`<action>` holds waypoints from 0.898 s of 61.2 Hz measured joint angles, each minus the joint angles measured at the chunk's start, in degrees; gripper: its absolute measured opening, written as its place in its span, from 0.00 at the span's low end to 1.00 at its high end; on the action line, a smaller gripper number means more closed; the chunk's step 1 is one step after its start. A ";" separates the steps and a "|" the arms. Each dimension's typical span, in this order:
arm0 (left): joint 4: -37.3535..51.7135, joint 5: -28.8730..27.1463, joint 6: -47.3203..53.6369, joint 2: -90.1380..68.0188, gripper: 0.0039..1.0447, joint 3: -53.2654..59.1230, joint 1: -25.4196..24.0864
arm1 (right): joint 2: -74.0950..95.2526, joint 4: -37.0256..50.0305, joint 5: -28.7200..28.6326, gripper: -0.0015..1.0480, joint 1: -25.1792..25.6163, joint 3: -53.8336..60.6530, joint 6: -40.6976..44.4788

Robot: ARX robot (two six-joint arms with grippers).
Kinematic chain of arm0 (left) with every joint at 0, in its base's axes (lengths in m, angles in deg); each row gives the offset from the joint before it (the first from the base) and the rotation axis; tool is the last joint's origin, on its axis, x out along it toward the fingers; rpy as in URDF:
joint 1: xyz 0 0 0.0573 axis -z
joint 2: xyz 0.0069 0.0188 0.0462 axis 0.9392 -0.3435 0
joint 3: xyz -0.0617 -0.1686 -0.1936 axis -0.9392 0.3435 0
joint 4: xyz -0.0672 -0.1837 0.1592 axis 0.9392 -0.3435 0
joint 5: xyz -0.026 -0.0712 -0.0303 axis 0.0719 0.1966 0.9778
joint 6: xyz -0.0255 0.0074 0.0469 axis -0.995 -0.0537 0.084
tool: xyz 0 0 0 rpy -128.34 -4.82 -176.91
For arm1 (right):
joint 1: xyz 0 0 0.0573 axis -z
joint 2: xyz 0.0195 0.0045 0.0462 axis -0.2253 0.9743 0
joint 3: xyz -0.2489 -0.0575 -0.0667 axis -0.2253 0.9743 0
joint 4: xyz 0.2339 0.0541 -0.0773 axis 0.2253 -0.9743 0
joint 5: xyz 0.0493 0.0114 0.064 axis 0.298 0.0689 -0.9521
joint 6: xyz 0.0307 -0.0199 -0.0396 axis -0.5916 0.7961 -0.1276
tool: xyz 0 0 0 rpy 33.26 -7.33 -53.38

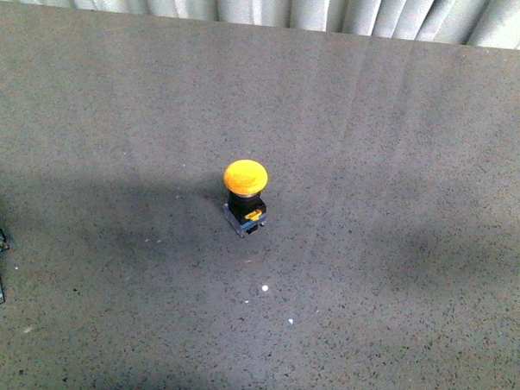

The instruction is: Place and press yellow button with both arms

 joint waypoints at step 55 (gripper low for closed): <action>-25.00 1.62 0.13 23.65 0.01 0.02 -3.23 | 63.04 12.26 0.70 0.06 -25.70 -33.40 -5.66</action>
